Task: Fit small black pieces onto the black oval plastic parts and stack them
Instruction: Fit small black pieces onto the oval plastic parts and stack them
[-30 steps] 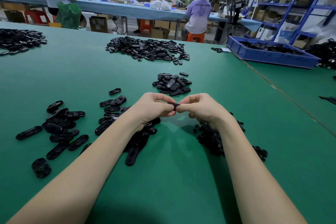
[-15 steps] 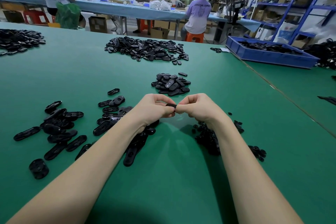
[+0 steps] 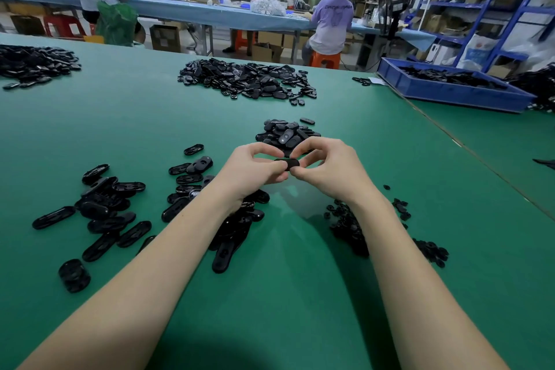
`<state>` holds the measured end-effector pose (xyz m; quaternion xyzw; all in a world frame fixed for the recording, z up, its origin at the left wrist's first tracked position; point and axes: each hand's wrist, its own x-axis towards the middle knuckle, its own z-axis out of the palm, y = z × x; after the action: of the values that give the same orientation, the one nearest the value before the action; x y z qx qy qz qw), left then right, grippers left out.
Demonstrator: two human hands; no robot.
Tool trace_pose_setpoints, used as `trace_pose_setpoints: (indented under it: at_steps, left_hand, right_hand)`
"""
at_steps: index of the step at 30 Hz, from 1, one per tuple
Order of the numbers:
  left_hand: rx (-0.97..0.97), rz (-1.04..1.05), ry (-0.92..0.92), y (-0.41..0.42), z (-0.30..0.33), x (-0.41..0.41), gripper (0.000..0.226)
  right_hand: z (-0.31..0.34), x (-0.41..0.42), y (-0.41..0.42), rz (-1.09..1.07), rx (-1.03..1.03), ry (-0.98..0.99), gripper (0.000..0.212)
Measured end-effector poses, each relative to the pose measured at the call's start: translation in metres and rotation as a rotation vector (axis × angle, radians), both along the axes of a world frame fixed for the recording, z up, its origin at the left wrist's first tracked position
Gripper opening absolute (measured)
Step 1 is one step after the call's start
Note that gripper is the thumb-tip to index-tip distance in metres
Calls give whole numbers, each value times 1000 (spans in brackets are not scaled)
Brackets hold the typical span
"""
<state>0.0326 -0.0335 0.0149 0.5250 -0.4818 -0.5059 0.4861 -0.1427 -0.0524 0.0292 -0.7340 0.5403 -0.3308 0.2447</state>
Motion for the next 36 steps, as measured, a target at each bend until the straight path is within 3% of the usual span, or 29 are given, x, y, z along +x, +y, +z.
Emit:
trace_pose_setpoints:
  at_steps: [4, 9, 12, 20, 25, 30, 36]
  left_hand:
    - [5, 56, 55, -3, 4, 2, 14]
    - [1, 92, 47, -8, 10, 15, 7]
    - [38, 85, 77, -9, 10, 19, 7]
    - [58, 59, 56, -9, 4, 17, 3]
    - [53, 54, 52, -11, 3, 21, 4]
    - [42, 50, -17, -11, 2, 19, 6]
    - [2, 47, -118, -7, 3, 14, 8]
  right_hand:
    - [-4, 9, -7, -108, -106, 128, 12]
    - [-1, 16, -43, -346, -73, 13, 17]
    - [5, 22, -71, -437, -61, 53, 20]
    - [7, 45, -116, -462, 8, 222, 23]
    - [1, 48, -107, -461, -18, 185, 33]
    - [5, 34, -65, -262, 88, 85, 14]
    - [-2, 28, -10, 118, 339, 256, 16]
